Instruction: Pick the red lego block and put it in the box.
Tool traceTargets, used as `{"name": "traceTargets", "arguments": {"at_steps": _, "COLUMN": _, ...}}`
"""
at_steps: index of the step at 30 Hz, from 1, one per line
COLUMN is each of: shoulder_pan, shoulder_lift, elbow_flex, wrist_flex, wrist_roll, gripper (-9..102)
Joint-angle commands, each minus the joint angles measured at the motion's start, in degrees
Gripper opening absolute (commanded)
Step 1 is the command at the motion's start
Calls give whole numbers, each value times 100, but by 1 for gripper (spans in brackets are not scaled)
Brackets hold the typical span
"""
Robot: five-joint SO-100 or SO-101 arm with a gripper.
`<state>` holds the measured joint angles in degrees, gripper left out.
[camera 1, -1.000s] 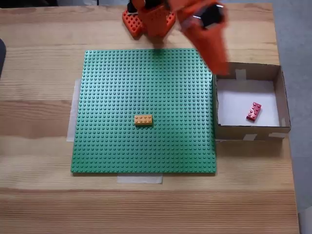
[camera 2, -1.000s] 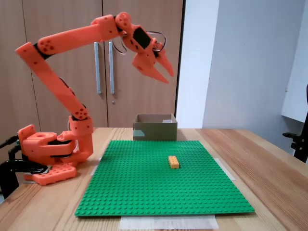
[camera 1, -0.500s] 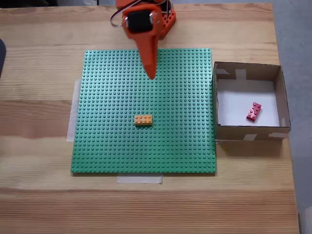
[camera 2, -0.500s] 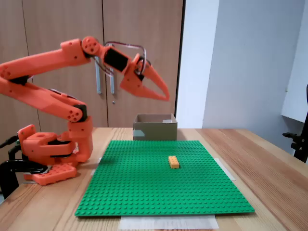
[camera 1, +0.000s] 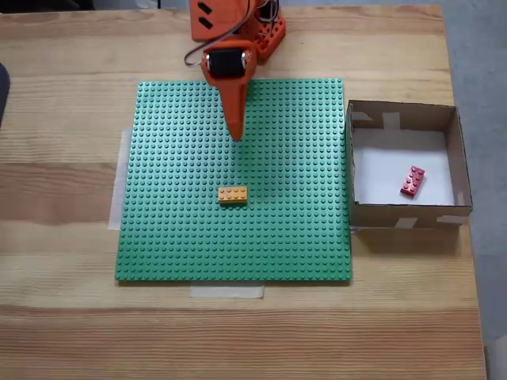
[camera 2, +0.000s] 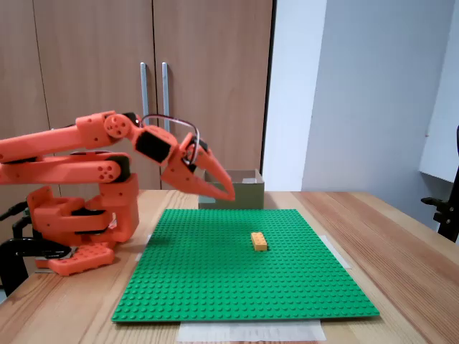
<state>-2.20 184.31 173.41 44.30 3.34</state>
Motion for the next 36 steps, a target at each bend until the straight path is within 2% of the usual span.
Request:
{"name": "traceTargets", "arguments": {"at_steps": 1, "shoulder_pan": 18, "shoulder_lift": 264, "elbow_flex": 299, "wrist_flex": 114, "wrist_roll": -211, "gripper": -1}}
{"name": "traceTargets", "arguments": {"at_steps": 14, "shoulder_pan": 79, "shoulder_lift": 272, "elbow_flex": 844, "wrist_flex": 237, "wrist_roll": -650, "gripper": -1}}
{"name": "traceTargets", "arguments": {"at_steps": 36, "shoulder_pan": 79, "shoulder_lift": 272, "elbow_flex": 861, "wrist_flex": 237, "wrist_roll": -686, "gripper": -1}}
